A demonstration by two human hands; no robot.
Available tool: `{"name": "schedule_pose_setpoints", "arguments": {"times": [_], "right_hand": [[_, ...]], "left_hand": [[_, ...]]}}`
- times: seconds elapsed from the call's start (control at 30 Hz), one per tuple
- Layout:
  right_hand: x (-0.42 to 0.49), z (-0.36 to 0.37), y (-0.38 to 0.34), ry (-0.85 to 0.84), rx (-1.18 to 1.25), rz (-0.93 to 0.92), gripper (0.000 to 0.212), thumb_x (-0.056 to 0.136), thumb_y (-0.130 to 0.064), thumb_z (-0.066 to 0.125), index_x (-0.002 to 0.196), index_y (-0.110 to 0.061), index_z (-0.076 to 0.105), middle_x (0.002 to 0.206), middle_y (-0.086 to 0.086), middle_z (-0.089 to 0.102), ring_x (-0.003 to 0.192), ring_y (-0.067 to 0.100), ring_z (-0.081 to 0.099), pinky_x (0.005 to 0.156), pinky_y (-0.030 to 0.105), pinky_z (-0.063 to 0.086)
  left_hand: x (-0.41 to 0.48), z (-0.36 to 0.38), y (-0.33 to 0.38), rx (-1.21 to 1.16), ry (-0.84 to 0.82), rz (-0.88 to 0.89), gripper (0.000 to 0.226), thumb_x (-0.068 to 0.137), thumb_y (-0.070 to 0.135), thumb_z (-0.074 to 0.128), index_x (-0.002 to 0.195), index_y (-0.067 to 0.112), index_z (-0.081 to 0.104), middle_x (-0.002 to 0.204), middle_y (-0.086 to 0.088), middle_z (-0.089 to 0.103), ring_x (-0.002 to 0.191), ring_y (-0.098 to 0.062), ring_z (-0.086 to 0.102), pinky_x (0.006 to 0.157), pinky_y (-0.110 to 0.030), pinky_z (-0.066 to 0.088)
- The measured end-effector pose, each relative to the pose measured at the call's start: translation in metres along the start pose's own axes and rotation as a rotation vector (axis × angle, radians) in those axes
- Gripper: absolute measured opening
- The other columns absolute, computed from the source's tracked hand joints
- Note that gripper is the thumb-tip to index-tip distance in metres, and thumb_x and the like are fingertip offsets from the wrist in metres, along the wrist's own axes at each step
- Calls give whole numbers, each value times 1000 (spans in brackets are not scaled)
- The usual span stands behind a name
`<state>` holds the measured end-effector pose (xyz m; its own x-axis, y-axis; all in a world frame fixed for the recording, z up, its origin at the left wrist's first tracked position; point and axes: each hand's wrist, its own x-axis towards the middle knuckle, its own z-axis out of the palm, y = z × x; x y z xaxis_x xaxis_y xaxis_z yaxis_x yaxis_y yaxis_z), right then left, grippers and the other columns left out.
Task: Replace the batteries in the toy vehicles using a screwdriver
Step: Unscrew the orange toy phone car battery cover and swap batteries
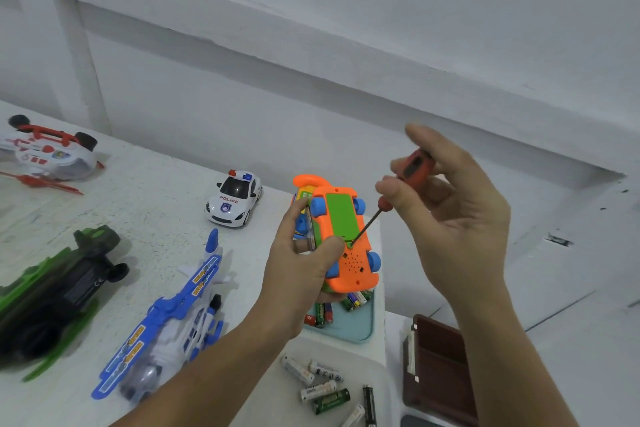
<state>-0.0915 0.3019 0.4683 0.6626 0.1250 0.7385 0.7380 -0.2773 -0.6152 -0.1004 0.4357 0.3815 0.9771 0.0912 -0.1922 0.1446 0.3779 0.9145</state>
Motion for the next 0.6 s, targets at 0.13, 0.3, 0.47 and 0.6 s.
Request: {"name": "schedule_pose_setpoints", "arguments": {"times": [0.13,0.3,0.47,0.6], "right_hand": [[-1,-4,-3,-110,115,72,43,88,10,58,119,-20,55,112,9,66,102,21,69,82,34,58],[3,-6,-6,-101,-56,-10,30,82,-14,73,104,-32,61,107,4,52,96,3,58,75,21,56],[7,-9,-4,-107,-112,-42,35,84,-6,70,113,-25,66,99,2,65,88,11,68,82,27,56],[6,-9,-5,-178,-8,4,35,91,-1,55,120,-19,63,115,0,67,102,16,69,91,38,56]], "left_hand": [[1,-3,-1,-9,3,-19,64,91,8,63,136,48,43,91,-1,74,73,-18,75,53,-38,58],[0,-3,-2,-25,-3,-25,62,92,8,62,137,47,42,77,8,74,70,-17,74,50,-35,57],[0,-4,-2,-25,-2,-29,61,92,9,62,135,48,42,77,9,74,71,-16,74,51,-36,57],[-1,-3,-2,-29,-5,-28,62,91,8,62,135,48,44,82,4,75,73,-20,75,52,-38,58]]}}
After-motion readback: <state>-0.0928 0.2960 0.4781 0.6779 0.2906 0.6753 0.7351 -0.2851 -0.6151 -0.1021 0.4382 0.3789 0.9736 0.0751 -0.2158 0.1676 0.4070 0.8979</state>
